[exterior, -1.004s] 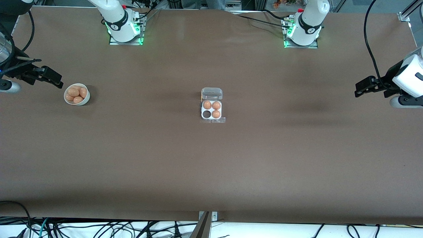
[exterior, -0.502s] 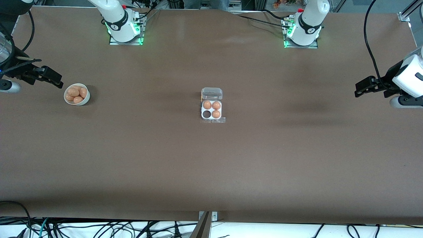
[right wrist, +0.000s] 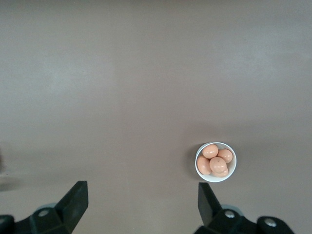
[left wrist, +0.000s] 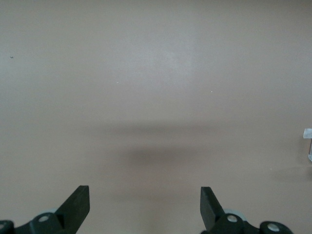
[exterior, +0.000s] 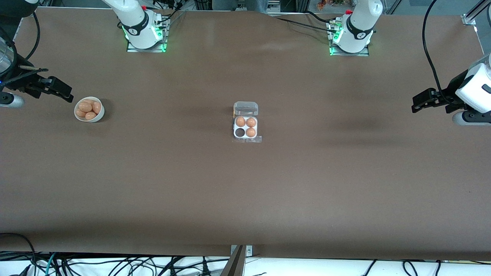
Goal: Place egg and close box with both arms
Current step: 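Move the right gripper over the white egg bowl and lower it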
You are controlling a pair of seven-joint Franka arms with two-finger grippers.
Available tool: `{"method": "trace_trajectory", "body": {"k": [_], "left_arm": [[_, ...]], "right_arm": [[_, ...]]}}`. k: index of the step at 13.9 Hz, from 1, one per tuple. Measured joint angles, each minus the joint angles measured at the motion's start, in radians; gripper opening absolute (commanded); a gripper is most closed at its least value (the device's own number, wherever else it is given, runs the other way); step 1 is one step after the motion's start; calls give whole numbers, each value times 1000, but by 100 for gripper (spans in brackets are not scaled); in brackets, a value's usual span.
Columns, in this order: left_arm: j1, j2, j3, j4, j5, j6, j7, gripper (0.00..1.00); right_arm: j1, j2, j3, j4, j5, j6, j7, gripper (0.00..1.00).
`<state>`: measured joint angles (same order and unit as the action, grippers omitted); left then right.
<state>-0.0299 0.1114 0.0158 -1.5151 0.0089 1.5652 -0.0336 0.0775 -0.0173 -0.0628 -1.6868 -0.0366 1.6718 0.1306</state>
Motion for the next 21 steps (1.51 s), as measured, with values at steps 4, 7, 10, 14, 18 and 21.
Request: {"method": "trace_trajectory", "body": {"k": [4,7,10,14,18,21], "left_arm": [[0,0,0,0,0,0,0,100],[0,0,0,0,0,0,0,100],[0,0,0,1,0,0,0,100],[0,0,0,1,0,0,0,100],[0,0,0,1,0,0,0,100],[0,1,0,1,0,0,0,100]], "right_arm": [[-8,52,-12,-10,-2,-60,-70,100],[-36,148,-76,-21,-3,-76,-120,100],[-49,231,-114,-53,-5,-54,-147,100],[-48,214,-161,-193,-11,92,-192,100],[-49,186,-239,-411,-12,350,-311,100],[-49,173,-266,-545,-12,495,-371,100]]}}
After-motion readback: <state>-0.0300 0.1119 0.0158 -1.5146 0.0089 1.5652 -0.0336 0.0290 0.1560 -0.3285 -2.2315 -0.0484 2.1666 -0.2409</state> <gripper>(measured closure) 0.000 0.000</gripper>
